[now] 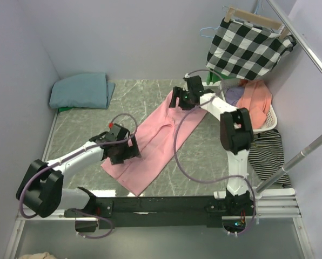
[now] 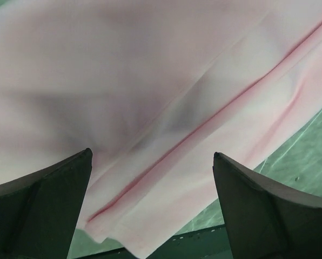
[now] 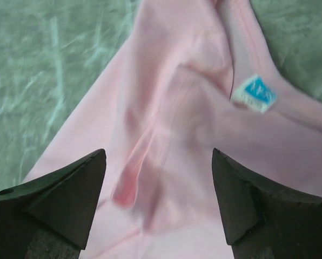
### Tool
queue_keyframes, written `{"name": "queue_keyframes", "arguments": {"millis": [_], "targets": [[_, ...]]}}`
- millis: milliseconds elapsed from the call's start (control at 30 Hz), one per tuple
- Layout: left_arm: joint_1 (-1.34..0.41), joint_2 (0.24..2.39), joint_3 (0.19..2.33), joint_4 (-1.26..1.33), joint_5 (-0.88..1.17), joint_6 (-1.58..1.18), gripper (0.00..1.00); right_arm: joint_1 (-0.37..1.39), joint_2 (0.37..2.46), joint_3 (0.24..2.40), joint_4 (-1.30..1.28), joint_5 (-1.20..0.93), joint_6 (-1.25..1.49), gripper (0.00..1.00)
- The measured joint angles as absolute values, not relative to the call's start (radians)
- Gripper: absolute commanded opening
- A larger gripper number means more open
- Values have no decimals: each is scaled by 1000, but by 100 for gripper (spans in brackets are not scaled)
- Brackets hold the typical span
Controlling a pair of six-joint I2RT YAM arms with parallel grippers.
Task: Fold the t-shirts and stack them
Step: Rotate the tshirt 90 degrees
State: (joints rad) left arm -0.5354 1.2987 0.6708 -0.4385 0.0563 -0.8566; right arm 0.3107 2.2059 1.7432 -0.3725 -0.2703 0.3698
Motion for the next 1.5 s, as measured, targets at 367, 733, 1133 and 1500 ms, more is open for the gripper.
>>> {"name": "queue_keyframes", "arguments": {"millis": [367, 733, 1133, 1500], "targets": [[-506, 1628, 1321, -406, -18, -653, 99, 327, 1669, 1405, -182, 14, 306, 88], [-501, 2236, 1859, -252, 395, -525, 99, 327, 1482, 1066, -290, 122, 397, 88], [-502, 2524, 2090, -232, 614, -500, 99, 363, 1456, 920, -325, 65, 452, 88], [-458, 2530, 2095, -184, 412, -495, 99, 511, 1599, 1028, -364, 36, 453, 88]]}}
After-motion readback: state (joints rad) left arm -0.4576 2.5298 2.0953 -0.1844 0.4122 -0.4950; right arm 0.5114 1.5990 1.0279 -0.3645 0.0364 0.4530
